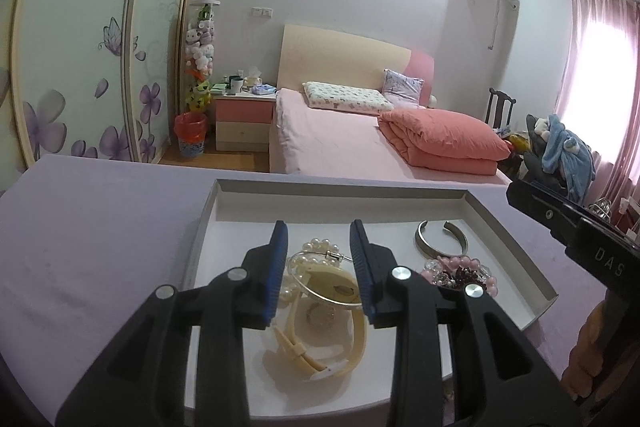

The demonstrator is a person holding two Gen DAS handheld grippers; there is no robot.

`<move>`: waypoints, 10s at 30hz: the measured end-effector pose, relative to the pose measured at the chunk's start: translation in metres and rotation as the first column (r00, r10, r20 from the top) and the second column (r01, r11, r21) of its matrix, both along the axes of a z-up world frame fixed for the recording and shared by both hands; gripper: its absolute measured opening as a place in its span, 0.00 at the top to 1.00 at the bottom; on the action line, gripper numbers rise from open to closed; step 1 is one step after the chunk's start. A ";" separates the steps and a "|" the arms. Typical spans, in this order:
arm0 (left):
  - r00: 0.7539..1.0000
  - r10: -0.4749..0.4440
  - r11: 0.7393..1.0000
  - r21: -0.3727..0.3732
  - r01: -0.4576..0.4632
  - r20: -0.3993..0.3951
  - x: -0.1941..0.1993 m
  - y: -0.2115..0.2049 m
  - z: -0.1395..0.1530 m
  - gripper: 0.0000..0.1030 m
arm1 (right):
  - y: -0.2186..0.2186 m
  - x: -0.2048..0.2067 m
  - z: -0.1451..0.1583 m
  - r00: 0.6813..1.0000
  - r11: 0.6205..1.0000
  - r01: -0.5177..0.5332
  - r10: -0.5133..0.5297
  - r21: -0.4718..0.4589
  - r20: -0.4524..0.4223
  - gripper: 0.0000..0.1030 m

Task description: Organize jewelry

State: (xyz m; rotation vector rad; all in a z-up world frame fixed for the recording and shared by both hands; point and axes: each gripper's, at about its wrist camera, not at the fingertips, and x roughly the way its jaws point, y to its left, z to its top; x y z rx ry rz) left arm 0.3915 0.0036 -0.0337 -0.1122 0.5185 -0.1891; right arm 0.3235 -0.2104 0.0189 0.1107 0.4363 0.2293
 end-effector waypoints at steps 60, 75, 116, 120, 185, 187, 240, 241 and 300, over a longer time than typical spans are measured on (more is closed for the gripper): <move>0.971 -0.056 0.987 0.131 0.088 -0.232 -0.134 -0.032 -0.027 0.51 | -0.067 -0.163 -0.012 0.987 0.989 0.149 -0.149 -0.008 -0.057 0.02; 0.933 -0.053 0.985 0.136 0.108 -0.357 -0.110 -0.039 -0.046 0.84 | -0.065 -0.160 -0.015 0.990 0.992 0.127 -0.125 0.022 -0.070 0.02; 0.986 0.118 0.990 -0.057 -0.126 -0.117 -0.149 0.103 0.038 0.84 | 0.064 -0.045 -0.074 0.913 0.977 -0.106 0.020 -0.187 -0.408 0.62; 0.987 0.113 0.991 -0.055 -0.120 -0.119 -0.149 0.100 0.038 0.84 | 0.062 -0.042 -0.074 0.912 0.976 -0.098 0.010 -0.195 -0.409 0.79; 0.992 -0.002 0.999 -0.045 0.008 0.127 -0.167 0.038 0.082 0.84 | -0.031 -0.125 0.053 0.987 0.994 0.089 -0.079 -0.064 0.139 0.82; 0.992 -0.002 0.999 -0.043 0.008 0.130 -0.148 0.036 0.087 0.84 | -0.031 -0.109 0.055 0.989 0.996 0.076 -0.069 -0.046 0.129 0.82; 0.995 -0.037 0.998 -0.053 0.032 -0.093 0.021 -0.005 -0.003 0.63 | -0.008 0.021 -0.026 0.988 1.000 0.019 -0.022 -0.022 -0.152 0.57; 0.995 -0.036 0.998 -0.054 0.031 -0.093 0.020 -0.006 -0.003 0.62 | -0.007 0.021 -0.026 0.988 1.000 0.019 -0.022 -0.022 -0.152 0.57; 0.982 0.140 0.989 0.032 -0.145 0.127 -0.250 0.060 0.028 0.04 | -0.002 -0.200 -0.013 0.994 0.991 0.110 -0.107 -0.078 0.039 0.02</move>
